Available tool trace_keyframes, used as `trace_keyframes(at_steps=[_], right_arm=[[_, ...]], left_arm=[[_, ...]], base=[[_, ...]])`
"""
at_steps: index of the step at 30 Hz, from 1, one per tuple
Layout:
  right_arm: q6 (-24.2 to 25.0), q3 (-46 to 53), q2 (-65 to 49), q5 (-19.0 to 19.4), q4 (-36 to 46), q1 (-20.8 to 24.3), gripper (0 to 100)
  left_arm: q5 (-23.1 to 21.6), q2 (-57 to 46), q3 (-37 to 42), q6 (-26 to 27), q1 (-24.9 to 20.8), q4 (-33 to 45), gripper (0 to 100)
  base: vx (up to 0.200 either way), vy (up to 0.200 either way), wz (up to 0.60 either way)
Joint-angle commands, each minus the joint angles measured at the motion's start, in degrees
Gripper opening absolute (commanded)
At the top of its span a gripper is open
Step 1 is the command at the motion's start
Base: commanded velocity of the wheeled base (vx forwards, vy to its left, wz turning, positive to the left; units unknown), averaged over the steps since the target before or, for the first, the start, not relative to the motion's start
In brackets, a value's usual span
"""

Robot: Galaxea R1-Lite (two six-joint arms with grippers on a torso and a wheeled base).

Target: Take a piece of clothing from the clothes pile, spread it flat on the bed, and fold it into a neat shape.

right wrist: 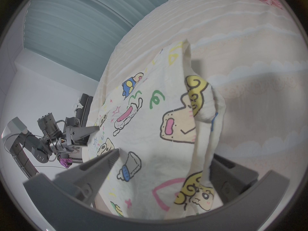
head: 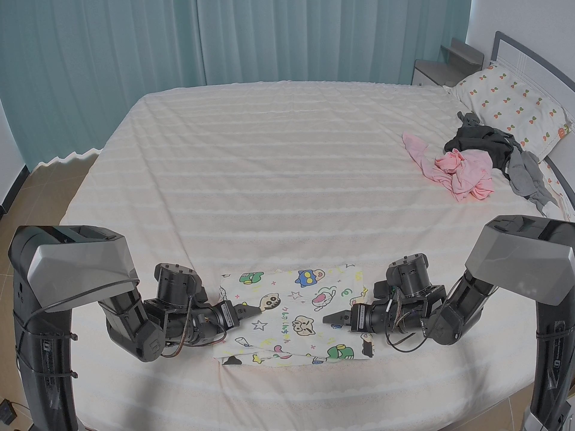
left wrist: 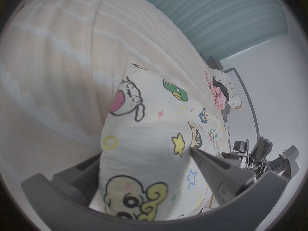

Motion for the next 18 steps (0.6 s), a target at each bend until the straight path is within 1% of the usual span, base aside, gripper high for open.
trace_keyframes(at_steps=[1,11,13,15,18], right_arm=[[0.9,-0.5,0.8,0.1,0.0,0.2,0],[1.5,0.6,-1.9,0.2,-0.2,1.4,0],[2.7,1.2,-4.0,0.2,-0.2,1.8,0],[4.3,1.7,-6.2,0.0,-0.2,2.6,0],[4.7,1.9,-7.3,0.0,-0.2,3.0,0]], left_arm=[[0.1,-0.4,0.5,0.0,-0.8,-0.4,0],[0.6,-3.9,1.2,0.1,-0.9,0.2,0],[1.0,-4.7,1.5,0.0,-0.9,0.8,0],[2.2,-5.7,1.6,-1.4,-1.1,2.2,0],[2.3,-6.8,1.5,-2.6,-1.1,3.4,0]], base=[[0.0,0.0,0.0],[0.0,0.0,0.0],[0.0,0.0,0.0],[0.0,0.0,0.0],[0.0,0.0,0.0]])
